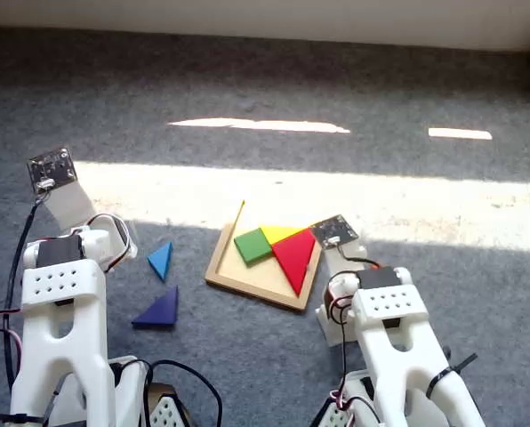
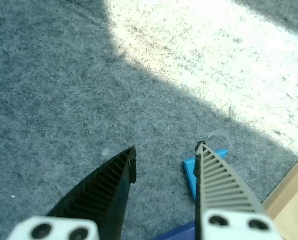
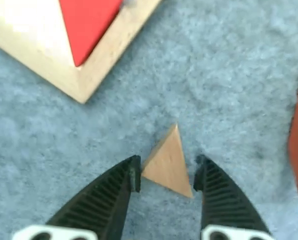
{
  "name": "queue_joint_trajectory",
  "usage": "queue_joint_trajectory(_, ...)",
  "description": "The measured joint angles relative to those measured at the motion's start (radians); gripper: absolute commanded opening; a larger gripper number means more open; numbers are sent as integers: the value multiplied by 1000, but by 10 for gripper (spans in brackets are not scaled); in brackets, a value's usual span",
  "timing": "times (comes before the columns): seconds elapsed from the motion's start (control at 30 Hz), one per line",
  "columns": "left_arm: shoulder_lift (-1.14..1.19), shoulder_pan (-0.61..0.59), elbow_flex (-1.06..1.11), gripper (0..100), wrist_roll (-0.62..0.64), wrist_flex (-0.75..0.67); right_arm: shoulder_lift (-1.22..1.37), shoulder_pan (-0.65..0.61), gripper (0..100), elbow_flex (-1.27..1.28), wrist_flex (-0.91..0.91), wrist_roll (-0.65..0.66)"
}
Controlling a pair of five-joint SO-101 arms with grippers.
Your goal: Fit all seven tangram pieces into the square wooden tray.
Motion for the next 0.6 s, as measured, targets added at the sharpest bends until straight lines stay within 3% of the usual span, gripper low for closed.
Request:
queue_joint_trajectory(0.37, 0, 0, 0, 199, 0, 0, 0, -23, 256, 38, -29, 83)
queue_joint_trajectory(0.6, 0, 0, 0, 199, 0, 0, -15, -15, 142, 77, -97, 89)
